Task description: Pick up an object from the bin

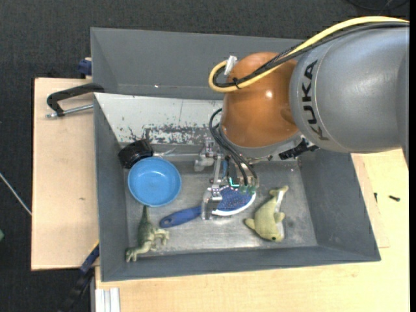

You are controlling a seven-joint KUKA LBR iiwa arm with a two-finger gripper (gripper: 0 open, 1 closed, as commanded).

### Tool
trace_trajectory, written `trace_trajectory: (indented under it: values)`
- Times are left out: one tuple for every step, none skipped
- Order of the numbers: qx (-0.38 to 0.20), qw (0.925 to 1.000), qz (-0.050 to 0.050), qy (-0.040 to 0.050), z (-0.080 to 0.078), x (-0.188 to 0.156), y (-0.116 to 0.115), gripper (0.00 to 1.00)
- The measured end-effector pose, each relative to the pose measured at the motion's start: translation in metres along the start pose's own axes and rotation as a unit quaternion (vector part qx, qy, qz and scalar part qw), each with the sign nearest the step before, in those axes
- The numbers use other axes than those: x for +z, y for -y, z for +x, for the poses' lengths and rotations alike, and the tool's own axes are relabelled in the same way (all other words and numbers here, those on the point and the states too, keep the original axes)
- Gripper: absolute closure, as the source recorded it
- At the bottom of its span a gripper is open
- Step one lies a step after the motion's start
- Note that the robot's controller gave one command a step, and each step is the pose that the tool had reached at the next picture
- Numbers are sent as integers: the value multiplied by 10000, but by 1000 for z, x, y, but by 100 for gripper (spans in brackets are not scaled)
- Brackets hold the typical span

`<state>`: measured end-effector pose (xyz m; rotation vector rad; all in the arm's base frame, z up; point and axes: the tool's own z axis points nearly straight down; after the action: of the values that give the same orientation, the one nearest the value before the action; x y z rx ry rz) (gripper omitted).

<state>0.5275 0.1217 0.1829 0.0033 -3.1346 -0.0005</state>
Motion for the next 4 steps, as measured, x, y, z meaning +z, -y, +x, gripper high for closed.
trace_trajectory:
  values:
    - [10,10000,-5,40,-2,-4,1,100]
    - [9,10000,-5,40,-2,-4,1,0]
    - [-692,9976,-10,69,19,113,87,0]
    - [-700,9975,-7,117,16,108,85,100]
